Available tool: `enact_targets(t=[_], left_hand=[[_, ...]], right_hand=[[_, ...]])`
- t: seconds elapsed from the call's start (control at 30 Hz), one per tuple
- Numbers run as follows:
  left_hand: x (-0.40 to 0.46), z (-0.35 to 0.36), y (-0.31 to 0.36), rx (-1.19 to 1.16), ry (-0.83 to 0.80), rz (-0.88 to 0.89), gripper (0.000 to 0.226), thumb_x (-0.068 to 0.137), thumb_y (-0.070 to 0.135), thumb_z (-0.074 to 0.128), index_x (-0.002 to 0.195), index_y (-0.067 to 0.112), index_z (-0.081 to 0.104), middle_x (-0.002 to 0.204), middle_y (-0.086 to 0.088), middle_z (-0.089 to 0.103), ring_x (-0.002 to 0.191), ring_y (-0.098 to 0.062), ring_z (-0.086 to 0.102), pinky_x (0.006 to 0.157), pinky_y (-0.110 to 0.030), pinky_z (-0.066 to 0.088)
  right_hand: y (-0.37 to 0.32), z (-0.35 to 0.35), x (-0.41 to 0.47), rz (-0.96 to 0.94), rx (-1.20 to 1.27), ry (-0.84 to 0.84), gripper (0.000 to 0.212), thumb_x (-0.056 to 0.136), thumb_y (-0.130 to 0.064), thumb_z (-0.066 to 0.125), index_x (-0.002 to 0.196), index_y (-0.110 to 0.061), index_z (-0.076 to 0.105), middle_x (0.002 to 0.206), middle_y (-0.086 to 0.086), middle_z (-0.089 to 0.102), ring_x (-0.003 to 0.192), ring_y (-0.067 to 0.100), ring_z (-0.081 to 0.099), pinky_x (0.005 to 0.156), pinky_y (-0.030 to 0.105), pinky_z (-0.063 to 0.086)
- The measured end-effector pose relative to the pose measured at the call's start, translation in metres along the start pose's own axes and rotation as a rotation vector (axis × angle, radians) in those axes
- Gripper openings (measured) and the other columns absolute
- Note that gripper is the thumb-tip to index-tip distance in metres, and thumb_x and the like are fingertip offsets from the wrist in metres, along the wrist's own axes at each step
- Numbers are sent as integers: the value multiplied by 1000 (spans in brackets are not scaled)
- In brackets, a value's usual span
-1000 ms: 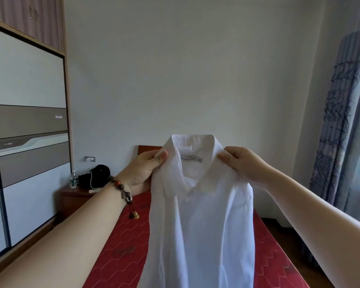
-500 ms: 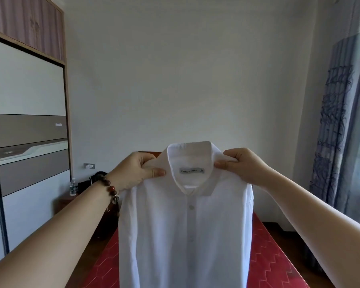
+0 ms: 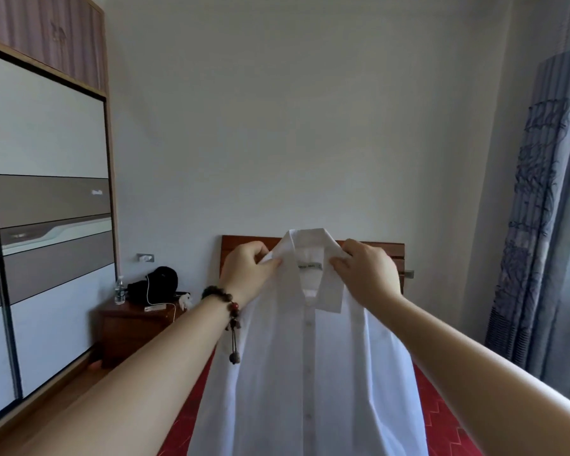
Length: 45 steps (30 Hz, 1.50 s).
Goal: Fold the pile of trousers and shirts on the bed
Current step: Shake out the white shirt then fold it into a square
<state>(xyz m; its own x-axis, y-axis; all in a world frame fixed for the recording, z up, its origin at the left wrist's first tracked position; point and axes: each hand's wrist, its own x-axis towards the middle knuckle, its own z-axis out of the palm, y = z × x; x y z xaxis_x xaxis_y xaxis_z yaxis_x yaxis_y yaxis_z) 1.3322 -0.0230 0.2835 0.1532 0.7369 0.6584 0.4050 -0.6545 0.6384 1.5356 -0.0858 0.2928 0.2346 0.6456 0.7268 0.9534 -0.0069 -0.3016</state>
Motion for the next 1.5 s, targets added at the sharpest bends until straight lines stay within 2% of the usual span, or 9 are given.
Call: enact_targets(t=[0.43,0.57,0.73,0.87,0.93,1.0,1.1,1.33,1.5], left_hand=[[-11,33,18,-228,-197,21,20,94,37,58,94,17,62,84,-5,68,79,-20,64,73,-35,53],[-15,38,18,-145,-230,39,40,68,56,74,93,30,57,73,12,64,64,0,58,53,-10,42],[-14,44,16,-197,-174,21,20,78,24,77,89,28,61,70,12,65,59,2,56,51,-8,40],[-14,43,16,-243,-150,51,9,85,17,70,87,23,64,61,18,59,54,3,51,49,-6,37],[-16,43,17,-262,-175,68,11,85,14,70,87,23,63,57,18,58,51,3,49,50,-6,37],[-19,43,18,-288,-230,94,10,85,13,71,89,19,64,61,6,63,53,-3,51,55,-11,40],[-22,44,18,-300,-241,114,14,83,15,73,92,22,64,76,-8,70,66,-17,61,61,-14,45],[-38,40,0,-120,21,316,31,81,24,76,86,29,47,72,9,60,59,-3,58,50,-12,42],[-62,47,-14,164,95,432,31,82,52,60,77,22,58,68,14,56,56,-8,51,63,-28,46]], right_hand=[[-24,8,-13,339,1001,-388,32,97,-21,46,87,2,65,76,9,61,70,22,56,68,37,47],[-18,-2,-15,390,1299,-589,42,102,-23,36,93,-1,70,90,13,72,78,23,69,79,37,56],[-16,-15,-9,219,1008,-635,37,101,-26,40,100,-8,73,95,4,75,91,16,71,86,33,55],[-4,-30,8,-197,290,-243,8,84,-32,69,88,-26,68,90,-9,62,77,1,53,69,24,41],[1,-37,15,-304,159,-256,43,75,-39,76,114,-38,58,120,-8,49,106,6,41,88,27,36],[1,-43,22,-328,121,-407,60,73,-41,78,127,-40,52,131,-9,45,116,10,39,96,30,36],[-6,-50,31,-315,129,-577,33,74,-29,79,105,-30,68,100,-6,66,94,13,58,82,30,47],[-6,-54,38,-351,248,-568,19,74,-17,79,85,-29,70,75,-14,66,69,-5,57,60,9,43],[-11,-56,45,-344,202,-530,12,73,-22,78,79,-31,71,77,-8,69,75,5,62,68,24,51]])
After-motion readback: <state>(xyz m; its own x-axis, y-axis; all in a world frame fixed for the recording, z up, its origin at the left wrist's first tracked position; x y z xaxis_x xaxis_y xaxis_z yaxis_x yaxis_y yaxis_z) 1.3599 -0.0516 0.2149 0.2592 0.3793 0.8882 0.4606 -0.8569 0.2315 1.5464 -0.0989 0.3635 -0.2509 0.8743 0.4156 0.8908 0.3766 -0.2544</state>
